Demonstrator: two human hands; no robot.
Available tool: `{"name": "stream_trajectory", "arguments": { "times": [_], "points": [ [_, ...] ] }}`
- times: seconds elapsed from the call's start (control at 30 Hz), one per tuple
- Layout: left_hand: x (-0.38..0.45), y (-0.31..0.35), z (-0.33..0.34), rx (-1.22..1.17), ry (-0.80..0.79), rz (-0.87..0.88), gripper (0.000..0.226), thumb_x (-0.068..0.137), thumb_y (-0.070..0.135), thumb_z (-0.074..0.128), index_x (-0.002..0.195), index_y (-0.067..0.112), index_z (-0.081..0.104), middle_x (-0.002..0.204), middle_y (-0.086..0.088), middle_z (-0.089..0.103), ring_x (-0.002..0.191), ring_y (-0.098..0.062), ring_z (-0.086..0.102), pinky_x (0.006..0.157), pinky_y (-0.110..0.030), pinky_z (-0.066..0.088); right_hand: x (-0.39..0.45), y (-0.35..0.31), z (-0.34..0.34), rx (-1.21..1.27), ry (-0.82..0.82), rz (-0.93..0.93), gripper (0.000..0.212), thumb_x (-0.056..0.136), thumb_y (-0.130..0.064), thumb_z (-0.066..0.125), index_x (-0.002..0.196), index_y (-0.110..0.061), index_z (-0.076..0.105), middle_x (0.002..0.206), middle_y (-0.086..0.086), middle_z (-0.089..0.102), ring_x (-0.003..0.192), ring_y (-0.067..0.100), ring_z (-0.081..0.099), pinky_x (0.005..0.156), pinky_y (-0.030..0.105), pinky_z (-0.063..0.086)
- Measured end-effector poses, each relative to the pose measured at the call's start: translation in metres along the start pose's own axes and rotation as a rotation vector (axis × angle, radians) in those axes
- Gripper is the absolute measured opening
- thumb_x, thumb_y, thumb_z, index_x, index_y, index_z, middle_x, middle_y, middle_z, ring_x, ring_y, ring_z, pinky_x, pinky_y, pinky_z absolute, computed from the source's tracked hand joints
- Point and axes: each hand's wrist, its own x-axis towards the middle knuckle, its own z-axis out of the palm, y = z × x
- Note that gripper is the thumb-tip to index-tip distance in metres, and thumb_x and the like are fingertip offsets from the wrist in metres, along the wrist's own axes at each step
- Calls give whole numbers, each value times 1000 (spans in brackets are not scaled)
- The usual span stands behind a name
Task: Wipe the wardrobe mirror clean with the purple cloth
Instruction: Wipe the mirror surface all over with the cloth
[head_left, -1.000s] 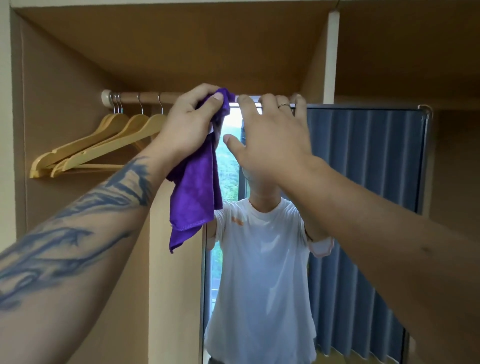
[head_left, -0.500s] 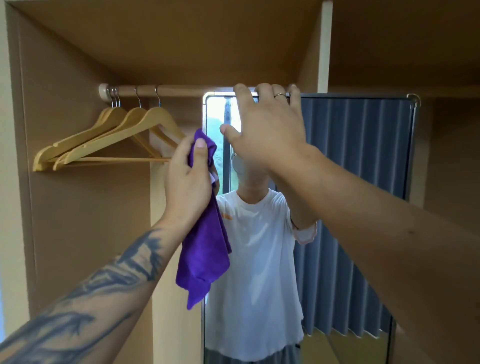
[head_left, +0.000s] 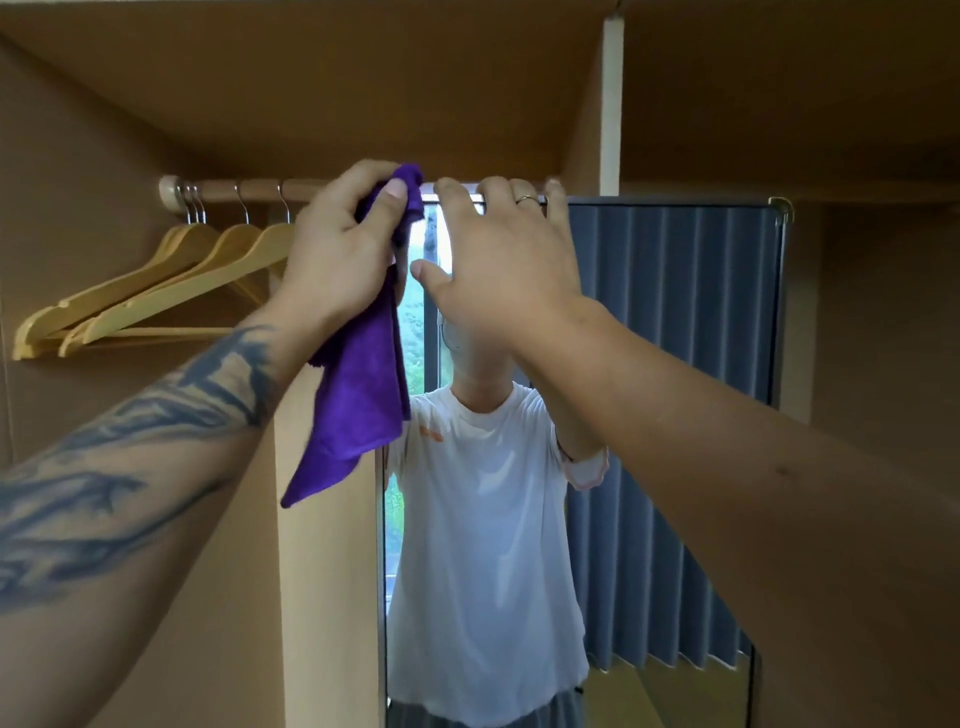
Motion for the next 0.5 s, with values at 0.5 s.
{"name": "stream_trajectory", "arguments": {
  "times": [0.5],
  "points": [
    [-74, -7, 19, -343, 155, -278, 33, 107, 44, 49, 132, 28, 64, 99, -18, 70, 84, -34, 65, 86, -69, 54, 1, 0, -1, 7, -2, 14, 74, 97, -64, 50, 158, -25, 33, 153, 13, 47, 147, 35, 37, 125, 58, 10]
  ]
}}
